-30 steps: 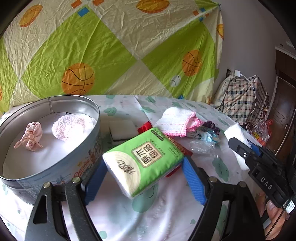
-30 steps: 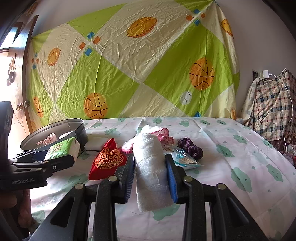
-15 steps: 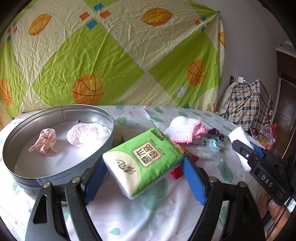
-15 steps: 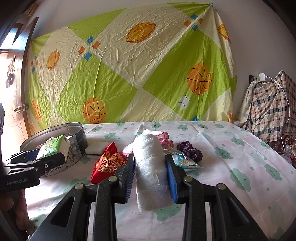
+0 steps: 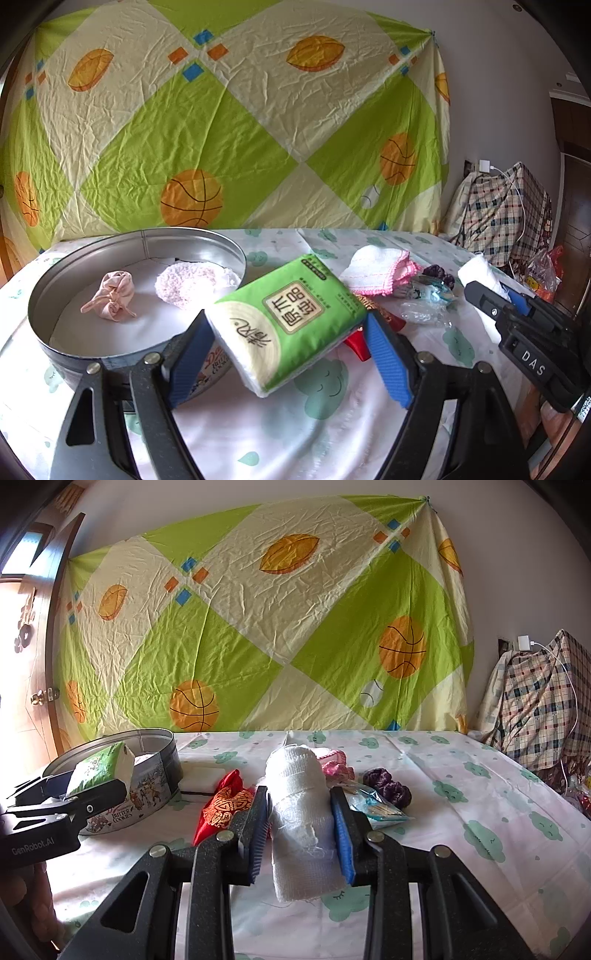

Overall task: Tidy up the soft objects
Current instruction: 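Lift the green tissue pack toward the tin with the left tool while the right tool holds the gauze roll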

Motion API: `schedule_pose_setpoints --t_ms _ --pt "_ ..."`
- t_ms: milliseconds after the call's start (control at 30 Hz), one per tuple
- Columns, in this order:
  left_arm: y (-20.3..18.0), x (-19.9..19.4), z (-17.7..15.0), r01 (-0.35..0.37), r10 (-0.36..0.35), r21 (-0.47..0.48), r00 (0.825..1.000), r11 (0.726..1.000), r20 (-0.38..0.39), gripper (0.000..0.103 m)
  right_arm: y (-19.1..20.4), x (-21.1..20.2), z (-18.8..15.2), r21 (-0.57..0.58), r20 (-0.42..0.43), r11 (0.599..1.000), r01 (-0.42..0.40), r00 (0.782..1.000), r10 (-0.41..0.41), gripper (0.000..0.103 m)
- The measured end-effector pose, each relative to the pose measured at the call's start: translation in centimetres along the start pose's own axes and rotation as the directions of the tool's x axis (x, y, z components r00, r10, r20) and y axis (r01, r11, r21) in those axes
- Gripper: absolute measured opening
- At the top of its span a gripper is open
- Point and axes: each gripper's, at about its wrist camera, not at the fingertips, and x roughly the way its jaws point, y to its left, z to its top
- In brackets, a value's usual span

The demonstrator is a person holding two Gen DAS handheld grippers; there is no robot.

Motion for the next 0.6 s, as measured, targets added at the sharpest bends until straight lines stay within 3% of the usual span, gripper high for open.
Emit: schedule_pose_setpoints --t_ms 600 --pt "1.3 -1.8 -0.4 -0.054 0.054 0.002 0.996 0.999 0.075 0.082 3.1 -0.5 -0.2 -0.043 0.034 0.998 -0.041 0.999 0.042 0.035"
